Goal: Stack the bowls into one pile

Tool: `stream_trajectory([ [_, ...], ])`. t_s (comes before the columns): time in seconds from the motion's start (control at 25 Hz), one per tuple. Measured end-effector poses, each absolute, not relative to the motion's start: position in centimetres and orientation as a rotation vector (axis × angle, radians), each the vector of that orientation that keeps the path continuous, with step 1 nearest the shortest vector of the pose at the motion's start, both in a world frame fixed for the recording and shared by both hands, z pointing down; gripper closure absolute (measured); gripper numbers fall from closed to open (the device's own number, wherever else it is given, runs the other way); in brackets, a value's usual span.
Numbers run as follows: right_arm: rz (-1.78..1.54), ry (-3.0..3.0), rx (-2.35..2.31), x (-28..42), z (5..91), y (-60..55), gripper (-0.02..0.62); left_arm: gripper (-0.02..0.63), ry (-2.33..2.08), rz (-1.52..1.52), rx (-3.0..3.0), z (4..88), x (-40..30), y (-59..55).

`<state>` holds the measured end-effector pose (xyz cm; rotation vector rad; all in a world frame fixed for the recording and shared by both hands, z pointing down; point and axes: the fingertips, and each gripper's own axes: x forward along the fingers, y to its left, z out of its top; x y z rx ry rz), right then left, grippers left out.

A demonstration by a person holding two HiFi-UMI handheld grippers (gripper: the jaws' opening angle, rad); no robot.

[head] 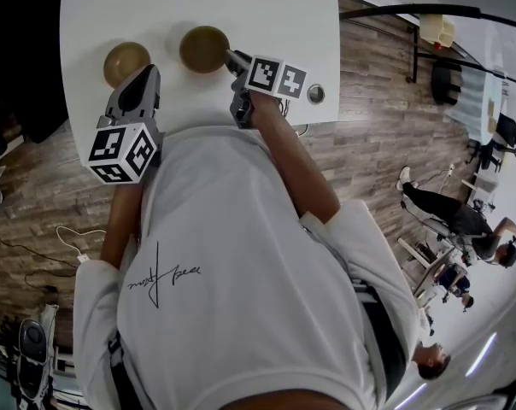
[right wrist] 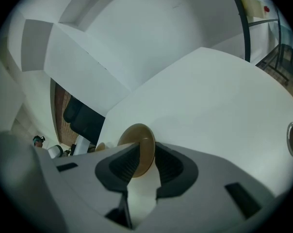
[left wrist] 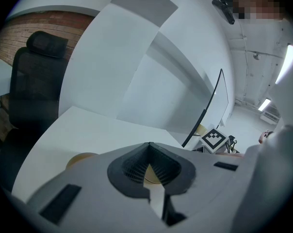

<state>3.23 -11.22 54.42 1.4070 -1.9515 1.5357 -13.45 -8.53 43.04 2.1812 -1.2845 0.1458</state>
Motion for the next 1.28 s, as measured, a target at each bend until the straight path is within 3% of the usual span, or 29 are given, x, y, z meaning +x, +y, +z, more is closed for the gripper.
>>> stream_trajectory([
  [0.28, 1.439, -1.992, 1.421, 2.6, 52.9, -10.8, 0.508, 0.603, -1.294, 0.132, 2.169, 43.1, -13.5, -8.1],
  [0.64, 1.214, -2.164, 1.316, 0.1, 49.5, -10.1, 0.581, 0.603, -1.381, 0.127, 2.088, 44.0, -14.9, -7.4],
  [1.28, 0.898, -2.311, 1.087, -4.9, 47.3, -8.0, 0.584, 0.603, -1.509, 0.001, 1.719, 49.3, -20.4, -5.2],
])
